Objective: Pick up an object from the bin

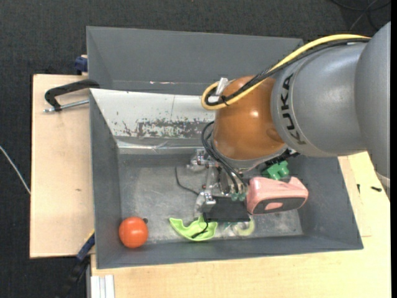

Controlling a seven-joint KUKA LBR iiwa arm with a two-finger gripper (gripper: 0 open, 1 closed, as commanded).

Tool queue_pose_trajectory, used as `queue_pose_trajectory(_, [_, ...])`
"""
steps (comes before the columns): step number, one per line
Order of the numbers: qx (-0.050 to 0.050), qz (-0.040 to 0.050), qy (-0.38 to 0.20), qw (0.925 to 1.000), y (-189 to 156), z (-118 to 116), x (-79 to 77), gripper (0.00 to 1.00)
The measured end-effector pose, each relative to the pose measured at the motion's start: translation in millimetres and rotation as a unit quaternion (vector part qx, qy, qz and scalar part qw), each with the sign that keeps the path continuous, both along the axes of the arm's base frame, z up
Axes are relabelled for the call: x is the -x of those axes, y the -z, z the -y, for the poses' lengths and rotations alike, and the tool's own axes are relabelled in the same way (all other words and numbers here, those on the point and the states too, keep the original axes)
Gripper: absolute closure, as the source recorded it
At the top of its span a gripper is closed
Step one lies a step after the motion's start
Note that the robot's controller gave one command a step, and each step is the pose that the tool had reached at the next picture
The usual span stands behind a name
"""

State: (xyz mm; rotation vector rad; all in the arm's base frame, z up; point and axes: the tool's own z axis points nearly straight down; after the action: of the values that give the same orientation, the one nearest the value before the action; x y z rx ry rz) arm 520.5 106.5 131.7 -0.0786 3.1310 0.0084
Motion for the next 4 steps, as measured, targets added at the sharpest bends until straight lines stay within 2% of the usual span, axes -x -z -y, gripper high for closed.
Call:
queue_pose_trajectory(1, [0.001, -0.004, 0.016, 0.9999, 61, 54, 16.8, 0.0])
queue_pose_trajectory(2, [0.0, -0.0037, 0.079, 0.9969, 58, 76, -37.8, 0.0])
queue_pose_trajectory(3, [0.001, 0.0027, 0.004, 1.0, 58, 96, 23.4, 0.0])
queue_pose_trajectory(4, [0.0, -0.0108, 0.164, 0.9865, 58, 114, 12.3, 1.0])
